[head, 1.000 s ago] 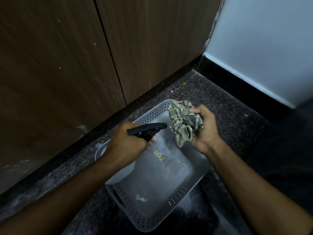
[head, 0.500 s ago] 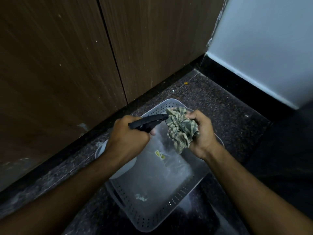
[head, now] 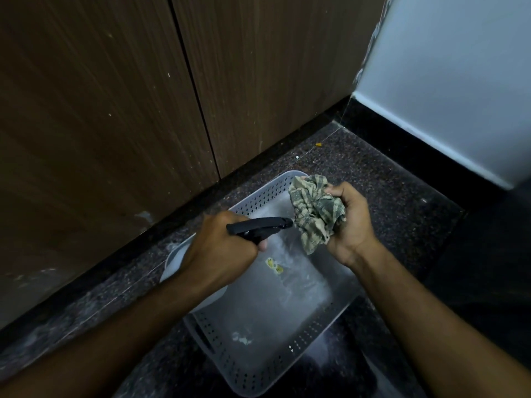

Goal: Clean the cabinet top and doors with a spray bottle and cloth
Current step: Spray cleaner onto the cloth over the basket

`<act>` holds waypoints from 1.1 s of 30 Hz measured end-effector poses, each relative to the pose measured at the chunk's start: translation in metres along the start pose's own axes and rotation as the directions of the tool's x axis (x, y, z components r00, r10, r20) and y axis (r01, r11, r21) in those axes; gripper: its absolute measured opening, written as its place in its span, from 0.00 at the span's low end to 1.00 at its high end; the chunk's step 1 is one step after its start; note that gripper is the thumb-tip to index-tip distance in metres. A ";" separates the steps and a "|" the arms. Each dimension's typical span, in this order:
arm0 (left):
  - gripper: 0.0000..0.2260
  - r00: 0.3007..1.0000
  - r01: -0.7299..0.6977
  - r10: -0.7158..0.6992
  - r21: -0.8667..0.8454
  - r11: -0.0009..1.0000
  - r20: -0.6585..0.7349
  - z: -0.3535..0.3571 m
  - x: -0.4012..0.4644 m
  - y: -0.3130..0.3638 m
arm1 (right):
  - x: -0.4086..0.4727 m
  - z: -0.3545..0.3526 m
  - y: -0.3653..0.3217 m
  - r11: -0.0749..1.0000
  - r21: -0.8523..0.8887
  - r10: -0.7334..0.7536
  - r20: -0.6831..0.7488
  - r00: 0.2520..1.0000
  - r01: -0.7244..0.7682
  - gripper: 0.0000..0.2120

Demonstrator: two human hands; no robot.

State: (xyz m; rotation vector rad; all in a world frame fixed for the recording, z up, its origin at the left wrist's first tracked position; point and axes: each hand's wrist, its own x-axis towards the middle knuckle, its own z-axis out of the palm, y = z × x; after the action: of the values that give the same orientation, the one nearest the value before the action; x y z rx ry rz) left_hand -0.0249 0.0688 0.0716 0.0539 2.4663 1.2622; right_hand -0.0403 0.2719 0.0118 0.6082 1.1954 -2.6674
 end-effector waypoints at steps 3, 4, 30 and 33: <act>0.13 0.997 0.028 -0.028 -0.014 1.000 -0.066 0.000 0.005 -0.002 | 0.000 -0.001 0.000 1.000 -0.017 0.003 0.020 1.000 -0.003 0.16; 0.13 0.995 0.042 -0.045 -0.034 0.999 -0.085 -0.001 0.006 -0.001 | 0.000 -0.001 0.000 1.000 -0.029 0.010 0.028 1.000 -0.009 0.16; 0.03 0.965 0.180 -0.173 0.017 0.984 -0.195 0.000 0.014 -0.003 | 0.001 -0.007 0.005 0.998 -0.010 0.055 0.040 0.998 -0.055 0.29; 0.05 0.966 0.179 -0.165 0.054 0.982 -0.201 0.000 0.014 0.002 | -0.001 -0.006 0.008 0.998 -0.044 0.052 0.055 0.997 -0.050 0.29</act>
State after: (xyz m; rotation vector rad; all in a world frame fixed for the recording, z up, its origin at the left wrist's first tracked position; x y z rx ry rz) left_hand -0.0379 0.0729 0.0693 -0.2730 2.6150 1.1532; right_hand -0.0349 0.2706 0.0034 0.5462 1.2019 -2.5919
